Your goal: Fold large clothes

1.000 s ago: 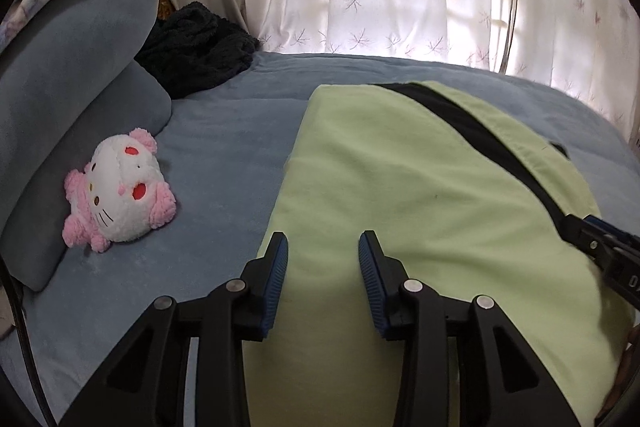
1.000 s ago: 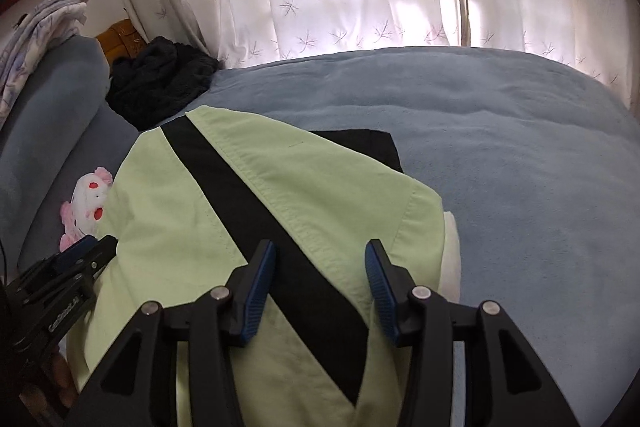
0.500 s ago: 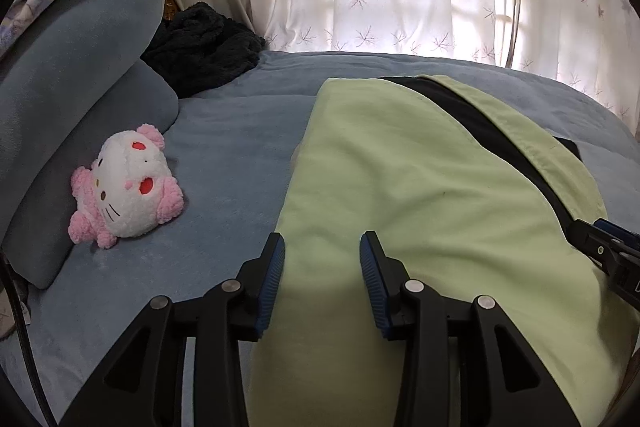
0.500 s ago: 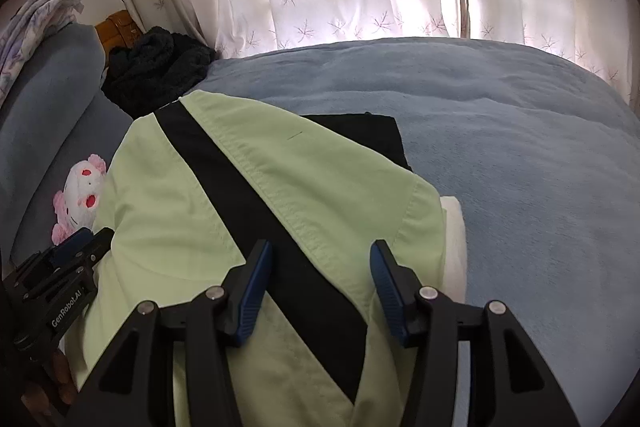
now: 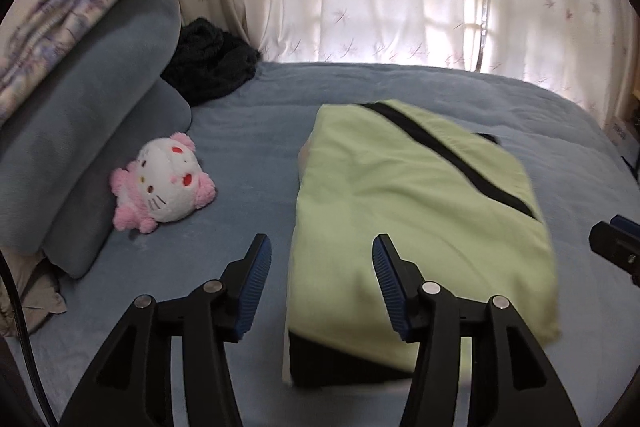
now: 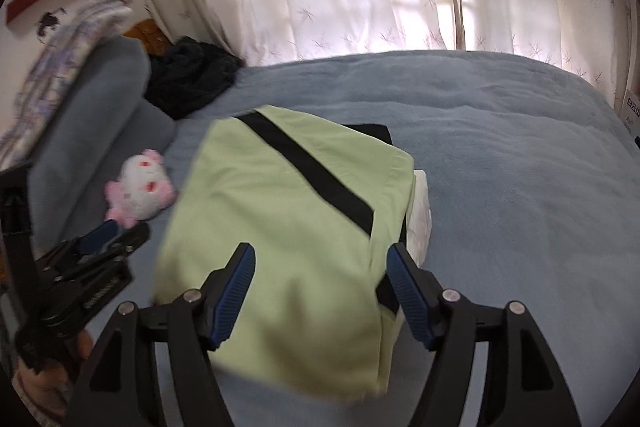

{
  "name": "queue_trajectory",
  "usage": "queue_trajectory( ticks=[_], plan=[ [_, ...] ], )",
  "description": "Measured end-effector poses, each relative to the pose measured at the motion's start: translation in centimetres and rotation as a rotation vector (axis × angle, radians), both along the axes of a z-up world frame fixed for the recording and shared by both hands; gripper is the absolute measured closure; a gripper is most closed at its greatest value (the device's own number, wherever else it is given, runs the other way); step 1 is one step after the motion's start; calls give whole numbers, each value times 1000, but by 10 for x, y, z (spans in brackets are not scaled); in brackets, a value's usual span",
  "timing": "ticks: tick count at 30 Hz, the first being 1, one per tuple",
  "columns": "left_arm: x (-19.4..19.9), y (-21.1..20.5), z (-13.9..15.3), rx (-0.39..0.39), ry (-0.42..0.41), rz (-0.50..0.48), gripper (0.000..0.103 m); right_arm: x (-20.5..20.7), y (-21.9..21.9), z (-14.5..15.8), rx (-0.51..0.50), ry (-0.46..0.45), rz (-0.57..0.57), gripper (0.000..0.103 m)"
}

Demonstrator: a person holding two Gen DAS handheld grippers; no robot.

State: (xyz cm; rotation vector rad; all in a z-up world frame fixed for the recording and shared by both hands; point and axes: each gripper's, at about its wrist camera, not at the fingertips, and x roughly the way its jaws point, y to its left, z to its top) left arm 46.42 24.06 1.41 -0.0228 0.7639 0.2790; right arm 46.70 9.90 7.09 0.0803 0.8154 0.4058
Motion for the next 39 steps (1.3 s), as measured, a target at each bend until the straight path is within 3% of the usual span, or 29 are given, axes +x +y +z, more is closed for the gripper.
queue_trajectory(
  ticks=[11,14,16,20,25,30,35,39],
  plan=[
    [-127,-46,75,-26,-61,-87,50,-148,-49,121,33,-27,2,33],
    [-165,-65,87,-43,-68,-136,49,-189,-62,143,31,-32,10,24],
    [-186,-75,93,-48,-75,-163,49,-212,-70,151,34,-21,11,24],
    [-242,-103,106,-37,-114,-224,35,-256,-86,157,54,6,33,24],
    [-293,-129,104,-49,-133,-263,31,-301,-111,141,92,25,47,24],
    [-340,-154,87,-75,-143,-252,29,-335,-150,96,143,111,9,23],
    [-372,-182,59,-77,-131,-227,20,-374,-183,40,91,139,-80,19],
    [-391,-208,35,-102,-90,-227,20,-407,-198,3,50,131,-145,19]
  ],
)
